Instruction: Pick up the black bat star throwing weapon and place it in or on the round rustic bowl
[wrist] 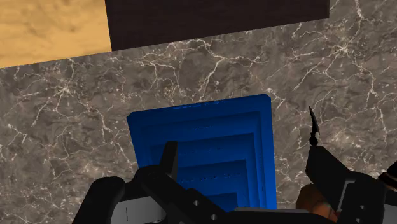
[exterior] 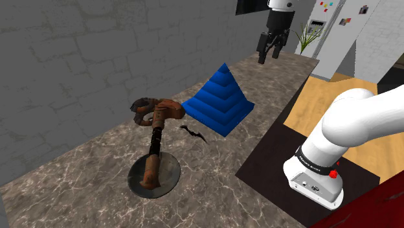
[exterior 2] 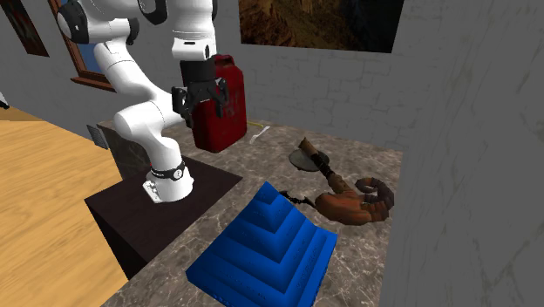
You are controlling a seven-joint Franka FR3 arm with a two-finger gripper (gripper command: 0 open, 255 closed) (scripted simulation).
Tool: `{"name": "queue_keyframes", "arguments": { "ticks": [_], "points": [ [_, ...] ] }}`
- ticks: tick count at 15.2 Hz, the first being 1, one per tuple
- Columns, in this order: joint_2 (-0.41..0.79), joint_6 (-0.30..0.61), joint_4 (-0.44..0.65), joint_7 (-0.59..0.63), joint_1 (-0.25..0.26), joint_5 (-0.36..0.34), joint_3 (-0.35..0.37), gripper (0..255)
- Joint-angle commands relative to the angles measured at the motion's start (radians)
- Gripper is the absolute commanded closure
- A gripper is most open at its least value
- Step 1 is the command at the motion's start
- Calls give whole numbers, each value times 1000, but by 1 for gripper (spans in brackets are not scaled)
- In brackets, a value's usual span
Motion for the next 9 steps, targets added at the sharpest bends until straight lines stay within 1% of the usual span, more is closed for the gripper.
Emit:
{"name": "queue_keyframes", "arguments": {
  "ticks": [1,5,9],
  "points": [
    [0,0,0,0,0,0,0,0],
    [54,128,-70,47,27,29,47,0],
    [134,262,-119,93,53,55,95,0]
  ]
}}
